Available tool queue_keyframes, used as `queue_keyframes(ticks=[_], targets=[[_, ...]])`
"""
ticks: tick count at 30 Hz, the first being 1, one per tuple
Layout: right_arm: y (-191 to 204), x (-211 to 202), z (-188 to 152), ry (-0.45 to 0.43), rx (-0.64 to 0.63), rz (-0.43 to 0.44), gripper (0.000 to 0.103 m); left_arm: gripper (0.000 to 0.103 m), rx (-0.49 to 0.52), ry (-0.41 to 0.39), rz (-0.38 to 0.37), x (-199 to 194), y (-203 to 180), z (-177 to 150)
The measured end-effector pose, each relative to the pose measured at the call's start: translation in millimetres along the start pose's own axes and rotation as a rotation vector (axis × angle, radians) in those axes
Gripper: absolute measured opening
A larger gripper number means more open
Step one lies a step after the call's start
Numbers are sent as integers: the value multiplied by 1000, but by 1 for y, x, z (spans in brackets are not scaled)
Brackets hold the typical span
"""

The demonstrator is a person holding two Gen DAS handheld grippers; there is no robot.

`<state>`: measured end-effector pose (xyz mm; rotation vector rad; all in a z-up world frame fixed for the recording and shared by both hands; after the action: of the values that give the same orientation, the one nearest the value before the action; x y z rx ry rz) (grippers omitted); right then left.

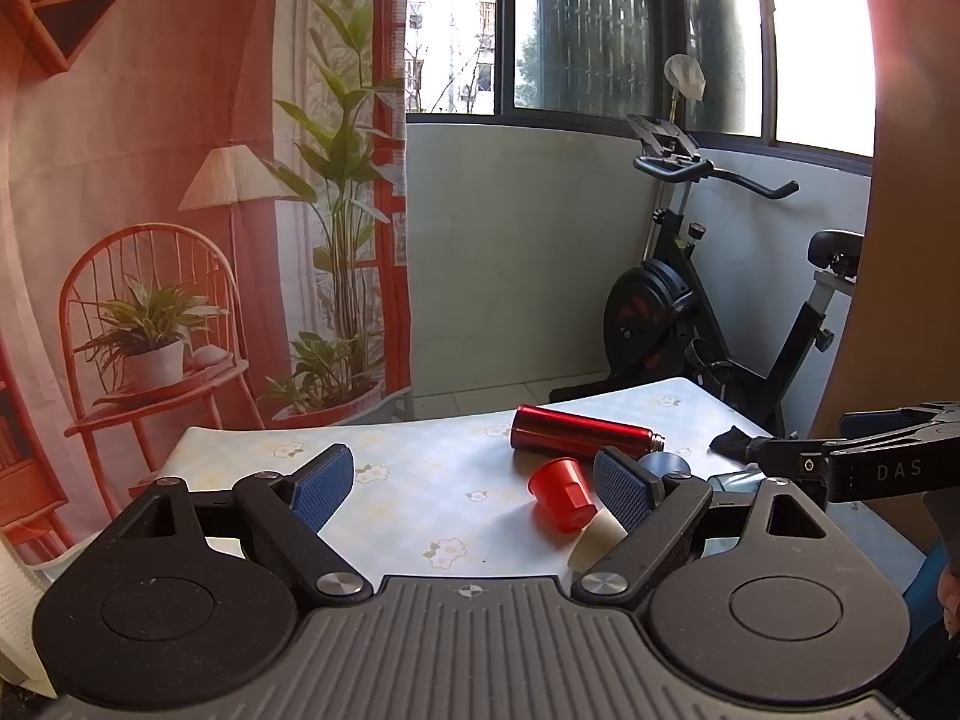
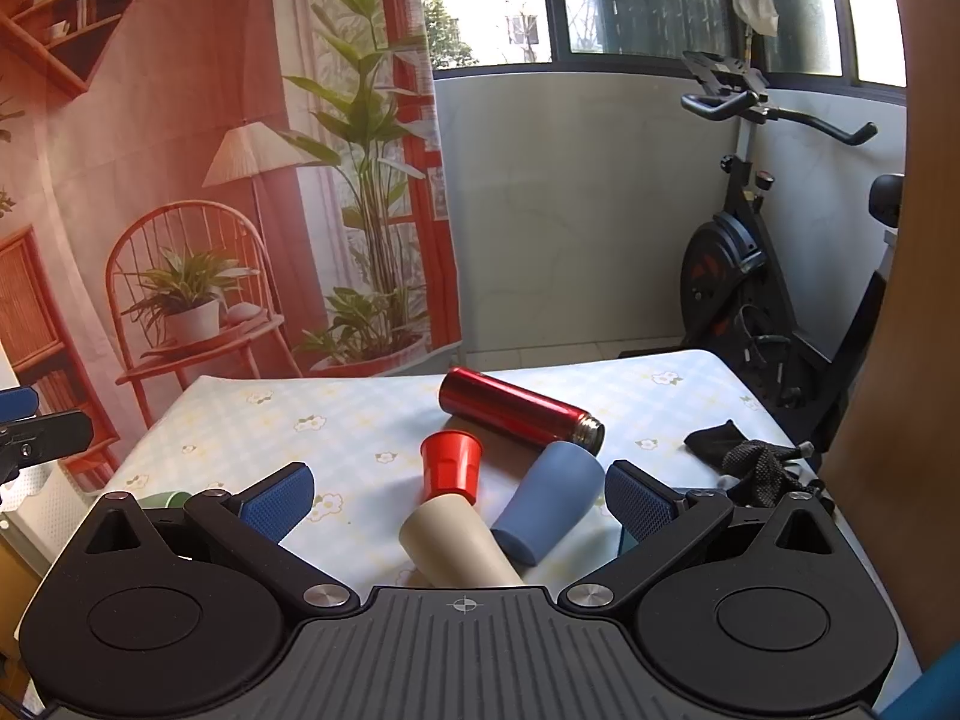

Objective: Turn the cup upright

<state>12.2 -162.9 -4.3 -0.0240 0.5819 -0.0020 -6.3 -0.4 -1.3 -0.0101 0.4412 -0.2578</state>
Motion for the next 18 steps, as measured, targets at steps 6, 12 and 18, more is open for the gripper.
queue_keyframes(ticks=[6,12,18], targets=[[0,0,0,0,0,0,103,89,-1,1,-4,0,-1,0],[0,0,0,-1,0,1,103,89,-1,1,-4,0,-1,0],[-4,-2,0,-2,3,2,103,89,-2,1,-4,0,-2,0]])
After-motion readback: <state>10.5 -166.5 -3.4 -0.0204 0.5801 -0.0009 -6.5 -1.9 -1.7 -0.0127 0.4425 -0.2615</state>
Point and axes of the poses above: each gripper's, at about its wrist camera, not at the fingertips, and x roughly the way its jaws point, y to its left, z to its top, the point moved 1 cm from there along x, roughly the way its jaws point, and after that the axes turned 13 degrees about -z, right-handed, at the moved point
